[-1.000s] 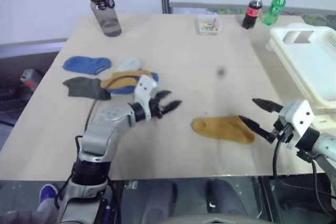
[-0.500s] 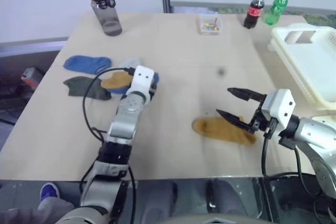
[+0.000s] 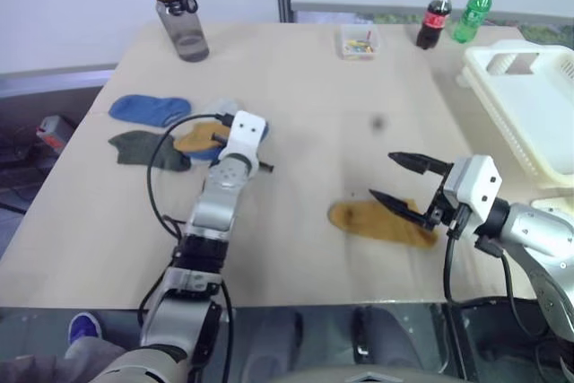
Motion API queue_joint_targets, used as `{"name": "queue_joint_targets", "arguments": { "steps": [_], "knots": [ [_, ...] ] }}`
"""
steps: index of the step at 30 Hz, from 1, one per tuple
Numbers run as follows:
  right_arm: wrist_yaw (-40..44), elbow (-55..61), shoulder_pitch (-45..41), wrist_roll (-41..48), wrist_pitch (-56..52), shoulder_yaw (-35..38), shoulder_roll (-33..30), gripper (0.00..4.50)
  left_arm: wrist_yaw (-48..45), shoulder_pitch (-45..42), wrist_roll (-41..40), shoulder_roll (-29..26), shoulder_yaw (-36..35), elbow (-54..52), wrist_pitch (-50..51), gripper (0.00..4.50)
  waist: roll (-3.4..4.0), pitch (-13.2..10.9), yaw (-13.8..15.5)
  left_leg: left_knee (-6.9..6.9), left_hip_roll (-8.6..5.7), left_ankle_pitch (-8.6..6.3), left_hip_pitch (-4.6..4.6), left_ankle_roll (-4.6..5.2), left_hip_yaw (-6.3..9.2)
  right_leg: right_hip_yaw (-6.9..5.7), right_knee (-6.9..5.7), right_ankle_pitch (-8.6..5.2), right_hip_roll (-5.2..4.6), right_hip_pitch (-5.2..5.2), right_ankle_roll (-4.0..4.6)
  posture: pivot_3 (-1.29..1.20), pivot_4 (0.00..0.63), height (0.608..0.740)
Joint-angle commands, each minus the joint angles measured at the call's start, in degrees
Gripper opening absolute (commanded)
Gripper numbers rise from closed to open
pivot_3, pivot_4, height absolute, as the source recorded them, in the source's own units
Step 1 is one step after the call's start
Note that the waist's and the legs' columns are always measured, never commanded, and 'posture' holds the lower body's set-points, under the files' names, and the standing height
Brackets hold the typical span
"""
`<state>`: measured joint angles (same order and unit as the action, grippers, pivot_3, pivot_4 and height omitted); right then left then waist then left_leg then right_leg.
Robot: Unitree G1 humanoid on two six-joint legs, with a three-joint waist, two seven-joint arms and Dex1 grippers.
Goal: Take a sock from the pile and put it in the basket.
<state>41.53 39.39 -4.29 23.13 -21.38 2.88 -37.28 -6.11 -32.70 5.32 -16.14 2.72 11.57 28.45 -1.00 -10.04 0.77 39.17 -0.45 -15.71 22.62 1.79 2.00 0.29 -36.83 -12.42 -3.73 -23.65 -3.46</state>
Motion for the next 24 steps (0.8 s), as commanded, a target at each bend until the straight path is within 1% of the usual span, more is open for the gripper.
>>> {"name": "queue_joint_targets", "arguments": {
  "steps": [1, 2, 6, 15, 24],
  "knots": [
    [-0.4, 1.8, -0.1, 0.1, 1.1, 0.9, -0.2, 3.16, -0.8, -0.2, -1.3, 0.2, -1.7, -4.3, 1.0, 0.53, 0.00, 0.0, 0.0, 0.00, 0.00, 0.00, 0.00, 0.00, 0.00, 0.00, 0.00, 0.00, 0.00, 0.00, 0.00, 0.00, 0.150, 0.740],
    [-0.4, 1.7, -0.1, 0.0, 1.2, 0.8, -0.2, 3.16, -0.7, -0.2, -1.5, 0.3, -2.0, -4.5, 1.6, 0.68, 0.00, 0.0, 0.0, 0.00, 0.00, 0.00, 0.00, 0.00, 0.00, 0.00, 0.00, 0.00, 0.00, 0.00, 0.00, 0.00, 0.150, 0.740],
    [-0.3, 1.4, -0.3, -0.1, 1.3, 0.8, -0.2, 3.16, -0.4, 0.0, -1.5, 0.6, -2.5, -5.2, 1.9, 2.30, 0.00, 0.0, 0.0, 0.00, 0.00, 0.00, 0.00, 0.00, 0.00, 0.00, 0.00, 0.00, 0.00, 0.00, 0.00, 0.00, 0.150, 0.740],
    [-0.3, 1.0, -0.3, -0.5, 1.6, 0.8, -0.2, 3.16, 1.4, -1.8, -1.1, 2.3, -3.4, -3.6, 0.1, 2.30, 0.00, 0.0, 0.0, 0.01, 0.00, 0.00, 0.00, 0.00, 0.00, 0.00, 0.00, 0.00, 0.00, 0.00, 0.00, 0.00, 0.150, 0.740],
    [-0.3, 1.0, 0.1, -0.9, 1.6, 1.1, -0.3, 3.16, 1.6, -1.8, -2.0, 3.5, -4.1, -3.7, -1.0, 2.30, 0.00, 0.0, 0.0, 0.01, 0.00, 0.00, 0.00, 0.00, 0.00, 0.00, -0.01, 0.00, 0.00, 0.00, 0.00, 0.00, 0.150, 0.740]
  ]
}}
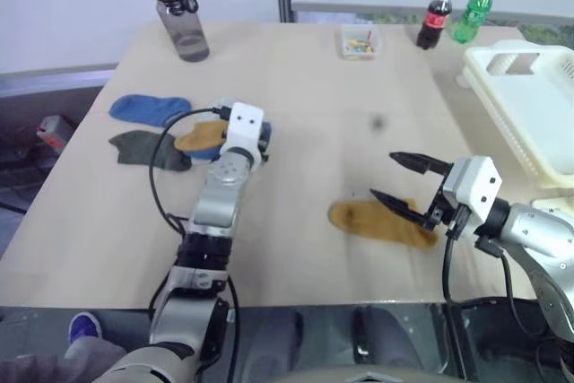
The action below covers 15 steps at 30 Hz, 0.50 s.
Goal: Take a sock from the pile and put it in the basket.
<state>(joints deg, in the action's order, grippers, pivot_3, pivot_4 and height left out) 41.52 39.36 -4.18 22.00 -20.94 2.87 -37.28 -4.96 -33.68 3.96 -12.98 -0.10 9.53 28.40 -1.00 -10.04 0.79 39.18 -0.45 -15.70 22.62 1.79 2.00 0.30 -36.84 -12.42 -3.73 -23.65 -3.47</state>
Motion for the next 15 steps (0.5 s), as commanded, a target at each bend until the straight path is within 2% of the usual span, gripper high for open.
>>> {"name": "queue_joint_targets", "arguments": {
  "steps": [1, 6, 9, 10, 11, 12, 15],
  "knots": [
    [-0.2, 1.1, 0.0, 0.2, 1.2, 1.2, -0.3, 3.16, 0.7, -0.9, -0.8, 0.4, -1.5, -1.4, -1.0, 2.30, 0.00, 0.0, 0.0, 0.00, 0.00, 0.00, 0.00, 0.00, 0.00, 0.00, 0.00, 0.00, 0.00, 0.00, 0.00, 0.00, 0.150, 0.740],
    [-0.1, 1.0, 0.0, 0.2, 1.1, 1.4, -0.4, 3.16, 1.8, -1.4, -0.8, 1.0, -1.8, 0.3, -1.0, 2.30, 0.00, 0.0, 0.0, 0.00, 0.00, 0.00, 0.00, 0.00, 0.00, 0.00, 0.00, 0.00, 0.00, 0.00, 0.00, 0.00, 0.150, 0.740],
    [0.0, 1.0, 0.0, 0.3, 1.0, 1.5, -0.5, 3.16, 2.5, -1.8, -0.8, 1.8, -1.9, 1.5, -1.6, 1.47, 0.00, 0.0, 0.0, 0.01, -0.01, 0.00, 0.00, 0.00, 0.00, 0.00, 0.00, 0.00, 0.00, 0.00, 0.00, 0.00, 0.150, 0.740],
    [0.0, 1.0, 0.0, 0.3, 1.0, 1.5, -0.6, 3.16, 2.7, -2.0, -0.7, 2.0, -1.9, 1.8, -1.8, 1.06, 0.00, 0.0, 0.0, 0.01, -0.01, 0.00, 0.00, 0.00, 0.00, -0.01, -0.01, 0.00, 0.00, 0.00, 0.00, 0.00, 0.150, 0.740],
    [0.0, 1.1, -0.1, 0.3, 0.9, 1.6, -0.6, 3.16, 2.8, -2.1, -0.7, 2.2, -1.8, 2.0, -1.9, 0.43, 0.00, 0.0, 0.0, 0.01, -0.02, 0.00, 0.00, 0.00, 0.00, -0.01, -0.01, 0.00, 0.00, 0.01, 0.00, 0.00, 0.150, 0.740],
    [0.0, 1.1, -0.1, 0.4, 0.9, 1.6, -0.7, 3.16, 2.8, -2.1, -0.8, 2.3, -1.8, 2.2, -2.1, 0.10, 0.00, 0.0, 0.0, 0.01, -0.02, 0.00, 0.00, 0.00, 0.00, -0.01, -0.01, 0.00, 0.00, 0.01, 0.00, 0.00, 0.150, 0.740],
    [0.1, 1.2, -0.1, 0.6, 0.7, 1.9, -0.9, 3.16, 2.8, -2.0, -0.8, 2.4, -1.9, 2.2, -2.5, 0.04, 0.00, 0.0, 0.0, 0.01, -0.02, 0.00, 0.00, 0.00, 0.00, -0.01, -0.01, 0.00, 0.00, 0.00, 0.00, 0.00, 0.150, 0.740]
  ]
}}
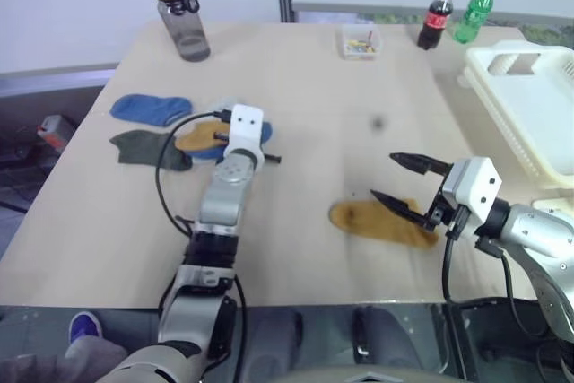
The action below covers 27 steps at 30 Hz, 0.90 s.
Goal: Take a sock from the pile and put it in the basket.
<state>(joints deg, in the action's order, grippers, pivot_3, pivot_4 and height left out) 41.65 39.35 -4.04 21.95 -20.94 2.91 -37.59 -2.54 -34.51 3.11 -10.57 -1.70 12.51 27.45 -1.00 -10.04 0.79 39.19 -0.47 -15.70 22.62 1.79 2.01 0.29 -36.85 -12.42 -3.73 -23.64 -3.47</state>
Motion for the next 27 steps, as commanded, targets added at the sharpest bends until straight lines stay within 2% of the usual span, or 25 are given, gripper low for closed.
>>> {"name": "queue_joint_targets", "arguments": {
  "steps": [1, 7, 11, 15, 17, 20, 24, 27],
  "knots": [
    [-0.1, 1.2, -0.3, 0.7, 0.7, 1.9, -0.7, 3.16, 0.2, -0.9, -0.1, -0.2, -0.4, -1.3, -1.6, 0.04, 0.00, 0.0, 0.0, 0.00, 0.00, 0.00, 0.00, 0.00, 0.00, 0.00, 0.00, 0.00, 0.00, 0.00, 0.00, 0.00, 0.150, 0.740],
    [-0.3, 1.8, 0.1, 1.1, 0.3, 2.5, -1.0, 3.16, -6.7, 3.2, -4.5, -2.7, -1.3, -12.1, 3.0, 0.04, 0.00, 0.0, -0.1, 0.00, 0.02, 0.00, 0.00, -0.01, -0.01, 0.02, 0.00, 0.00, 0.00, -0.01, 0.00, 0.00, 0.150, 0.740],
    [-0.3, 1.9, 0.5, 1.3, 0.4, 2.9, -1.2, 3.16, -12.8, 6.4, -10.4, -4.8, -1.5, -22.6, 11.1, 0.04, 0.01, 0.0, 0.0, -0.01, 0.08, 0.01, 0.00, -0.03, -0.03, 0.04, 0.00, 0.00, -0.01, -0.02, 0.00, 0.00, 0.150, 0.740],
    [-0.3, 1.8, 0.9, 1.5, 0.5, 3.3, -1.2, 3.16, -14.4, 5.0, -16.3, -4.2, -2.4, -27.9, 22.5, 0.04, 0.00, 0.0, 0.1, 0.02, 0.05, 0.00, 0.00, -0.01, 0.02, -0.02, -0.01, 0.00, -0.04, 0.03, 0.00, 0.00, 0.150, 0.740],
    [-0.4, 1.9, 1.1, 1.4, 0.4, 3.5, -1.2, 3.16, -12.9, 2.4, -17.7, -2.2, -2.4, -26.9, 28.0, 0.04, 0.00, 0.0, 0.1, 0.05, 0.02, 0.00, 0.00, -0.01, 0.03, -0.02, -0.01, 0.00, -0.04, 0.04, 0.00, 0.00, 0.150, 0.740],
    [-0.8, 2.2, 1.5, 1.6, 0.0, 4.3, -1.2, 3.16, -11.6, -1.9, -17.8, 2.8, 1.3, -22.1, 31.4, 0.04, -0.01, 0.0, 0.2, 0.10, -0.04, 0.00, 0.00, 0.00, 0.08, -0.08, -0.02, 0.00, -0.02, 0.07, -0.01, 0.00, 0.150, 0.740],
    [-1.4, 3.1, 2.3, 1.7, -0.7, 5.2, -1.6, 3.16, -11.9, -6.4, -16.7, 9.7, 6.0, -10.6, 29.5, 0.04, -0.01, 0.0, 0.1, 0.10, -0.07, 0.00, 0.00, 0.00, 0.03, -0.04, -0.01, 0.00, -0.02, 0.07, -0.01, 0.00, 0.150, 0.740],
    [-4.2, 3.6, 3.4, 5.3, -8.0, 7.1, -1.5, 3.16, -12.6, -10.9, -14.5, 14.2, 10.4, 0.9, 25.1, 0.04, -0.02, 0.0, 0.0, 0.09, -0.07, 0.00, 0.02, 0.01, 0.01, -0.03, 0.00, 0.00, -0.02, 0.06, -0.01, 0.00, 0.150, 0.740]
  ]
}}
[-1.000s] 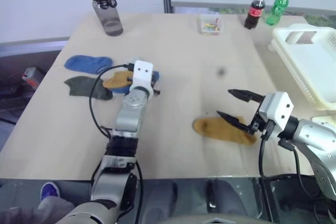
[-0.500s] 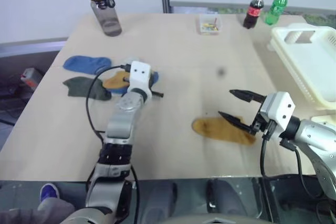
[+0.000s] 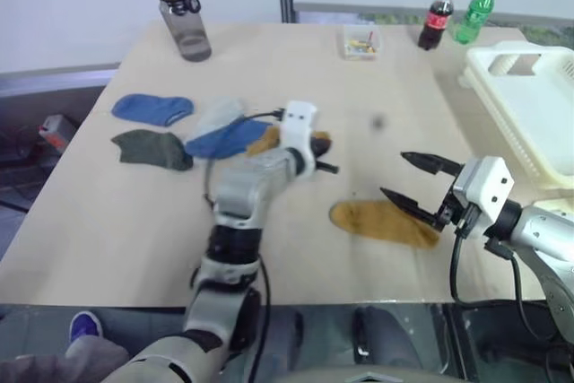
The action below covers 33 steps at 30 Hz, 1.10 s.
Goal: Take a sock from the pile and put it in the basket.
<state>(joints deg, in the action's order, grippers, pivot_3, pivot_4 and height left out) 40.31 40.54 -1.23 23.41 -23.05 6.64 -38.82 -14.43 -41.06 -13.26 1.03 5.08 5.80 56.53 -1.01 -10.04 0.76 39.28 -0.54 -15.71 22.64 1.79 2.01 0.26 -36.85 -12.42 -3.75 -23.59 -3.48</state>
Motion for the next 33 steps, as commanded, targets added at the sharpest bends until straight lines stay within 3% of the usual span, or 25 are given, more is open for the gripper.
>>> {"name": "queue_joint_targets", "arguments": {
  "steps": [1, 4, 5, 7, 11, 17, 21, 28, 29, 31, 33],
  "knots": [
    [-4.1, 2.2, 0.5, 4.1, -8.0, 3.9, -0.3, 3.16, -0.1, -5.7, 2.4, 4.1, 3.6, 11.2, -5.7, 0.04, -0.01, 0.0, 0.0, 0.00, 0.00, 0.00, 0.01, 0.00, 0.01, -0.02, 0.00, 0.00, 0.00, 0.00, 0.00, 0.00, 0.150, 0.740],
    [-6.9, 1.5, -0.2, 3.1, -10.9, 3.9, -0.2, 3.16, 1.0, -9.3, 2.6, 8.4, 2.3, 20.0, -11.7, 0.04, -0.01, 0.0, 0.0, 0.00, 0.00, 0.00, 0.02, 0.02, 0.00, -0.02, 0.01, 0.00, 0.00, -0.01, 0.00, 0.00, 0.150, 0.740],
    [-7.7, 1.4, -0.3, 2.7, -11.7, 3.7, -0.3, 3.16, 0.5, -9.8, 2.0, 9.3, 1.9, 21.2, -12.6, 0.30, 0.01, 0.0, -0.2, 0.00, 0.00, 0.00, 0.02, 0.02, -0.02, -0.02, 0.02, 0.00, 0.00, -0.01, 0.00, 0.00, 0.150, 0.740],
    [-8.8, 0.8, -0.6, 1.8, -12.9, 2.9, -0.4, 3.16, 0.2, -9.8, 1.3, 9.3, 1.5, 20.6, -13.1, 0.87, 0.02, 0.0, -0.4, -0.08, 0.05, -0.01, -0.03, 0.02, -0.07, 0.08, 0.01, -0.01, 0.04, -0.03, 0.01, 0.00, 0.150, 0.740],
    [-13.2, -3.1, -3.5, -0.2, -15.3, 1.2, 2.0, 3.16, -3.4, -7.1, 0.1, 3.7, 1.1, 10.4, -13.4, 2.73, 0.02, 0.0, -0.6, -0.06, 0.06, 0.00, -0.01, 0.02, -0.08, 0.12, 0.00, 0.00, 0.04, -0.06, 0.01, 0.00, 0.150, 0.740],
    [-15.3, -13.0, -10.1, -4.3, -14.1, -4.3, 6.3, 3.16, -8.6, -3.3, -5.6, -7.8, -5.5, -3.8, -5.9, 2.73, 0.08, 0.0, -1.4, -0.09, 0.12, 0.01, -0.01, -0.01, -0.13, 0.21, -0.09, 0.00, 0.08, -0.17, 0.01, 0.00, 0.150, 0.740],
    [-14.7, -24.2, -17.5, -7.2, -10.2, -8.3, 10.2, 3.16, -7.7, 0.1, -4.0, -14.0, -7.9, -4.8, -5.0, 2.73, 0.08, 0.0, -1.4, -0.05, 0.04, 0.02, -0.01, -0.02, -0.16, 0.24, -0.10, 0.01, 0.03, -0.17, 0.00, 0.00, 0.150, 0.740],
    [-13.6, -43.5, -27.6, -13.6, 0.3, -12.8, 15.5, 3.16, -3.4, 4.6, -0.5, -17.1, -7.7, -2.8, -7.1, 2.73, 0.09, 0.0, -1.3, -0.09, 0.03, 0.15, 0.04, -0.25, -0.10, 0.17, -0.11, 0.02, 0.04, -0.23, 0.00, 0.00, 0.150, 0.740],
    [-13.3, -46.1, -28.6, -14.2, 1.8, -13.3, 16.4, 2.66, -3.0, 5.3, -0.3, -17.0, -7.7, -2.9, -7.4, 2.80, 0.09, 0.0, -1.3, -0.09, 0.02, 0.15, 0.04, -0.26, -0.14, 0.21, -0.10, 0.02, 0.03, -0.23, -0.01, 0.00, 0.150, 0.740],
    [-12.8, -50.3, -30.1, -15.0, 3.7, -13.8, 17.9, 2.11, -2.2, 6.2, 0.2, -16.9, -7.7, -2.7, -7.6, 2.80, 0.09, 0.0, -1.4, -0.10, 0.02, 0.16, 0.05, -0.27, -0.15, 0.22, -0.08, 0.02, 0.01, -0.24, -0.01, 0.00, 0.150, 0.740],
    [-12.5, -55.0, -31.7, -15.8, 5.7, -14.1, 19.6, 1.13, -1.7, 6.9, 0.3, -16.5, -8.0, -1.6, -8.2, 2.80, 0.09, 0.0, -1.4, -0.11, 0.02, 0.16, 0.08, -0.28, -0.14, 0.23, -0.09, 0.02, 0.00, -0.29, 0.00, 0.00, 0.150, 0.740]
  ]
}}
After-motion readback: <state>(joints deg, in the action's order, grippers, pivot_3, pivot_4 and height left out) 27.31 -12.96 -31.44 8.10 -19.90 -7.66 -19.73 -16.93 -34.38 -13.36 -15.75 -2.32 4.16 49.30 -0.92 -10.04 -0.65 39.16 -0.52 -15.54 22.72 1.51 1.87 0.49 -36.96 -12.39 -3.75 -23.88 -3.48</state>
